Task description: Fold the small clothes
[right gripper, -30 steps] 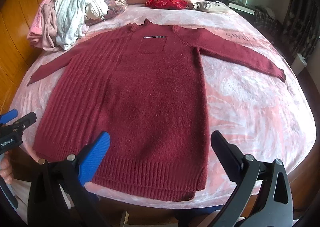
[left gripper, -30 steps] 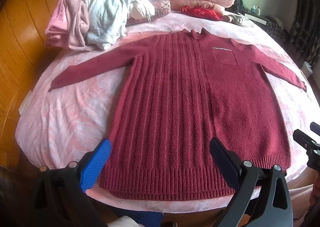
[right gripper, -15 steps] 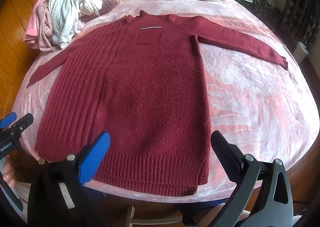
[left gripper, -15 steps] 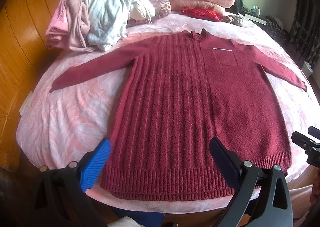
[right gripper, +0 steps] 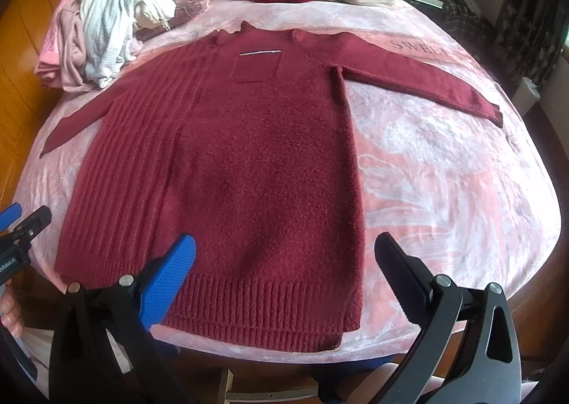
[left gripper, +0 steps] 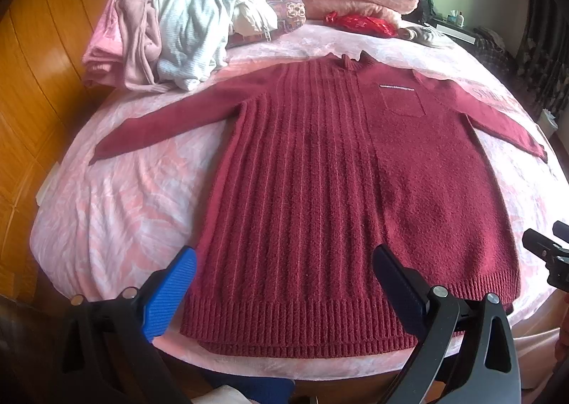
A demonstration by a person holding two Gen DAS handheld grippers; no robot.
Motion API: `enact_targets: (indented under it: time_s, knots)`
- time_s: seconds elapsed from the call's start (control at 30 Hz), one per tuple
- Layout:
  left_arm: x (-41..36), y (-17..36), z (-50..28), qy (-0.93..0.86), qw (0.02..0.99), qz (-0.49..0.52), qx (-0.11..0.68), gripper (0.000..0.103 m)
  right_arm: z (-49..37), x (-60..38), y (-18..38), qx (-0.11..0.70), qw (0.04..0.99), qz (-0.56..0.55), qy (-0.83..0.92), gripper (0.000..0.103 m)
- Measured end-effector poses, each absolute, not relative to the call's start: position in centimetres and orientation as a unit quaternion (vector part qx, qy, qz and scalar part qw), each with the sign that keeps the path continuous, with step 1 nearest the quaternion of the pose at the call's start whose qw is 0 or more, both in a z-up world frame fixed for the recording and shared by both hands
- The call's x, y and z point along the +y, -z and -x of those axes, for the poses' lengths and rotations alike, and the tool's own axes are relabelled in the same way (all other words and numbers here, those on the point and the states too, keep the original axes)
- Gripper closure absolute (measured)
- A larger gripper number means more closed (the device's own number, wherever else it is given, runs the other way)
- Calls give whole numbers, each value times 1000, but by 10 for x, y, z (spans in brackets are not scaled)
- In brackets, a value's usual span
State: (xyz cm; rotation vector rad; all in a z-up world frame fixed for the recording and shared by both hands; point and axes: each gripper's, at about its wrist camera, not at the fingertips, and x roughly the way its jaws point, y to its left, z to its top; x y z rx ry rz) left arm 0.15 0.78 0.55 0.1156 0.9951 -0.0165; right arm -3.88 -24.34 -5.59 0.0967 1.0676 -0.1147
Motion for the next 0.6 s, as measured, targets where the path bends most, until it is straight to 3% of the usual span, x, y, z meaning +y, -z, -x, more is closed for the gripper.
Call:
enact_targets:
  time_s: [0.6]
  knots:
    - [9,-4,-1,8,877,-55,477,4,37,-238,60,522,851,-44,35,3]
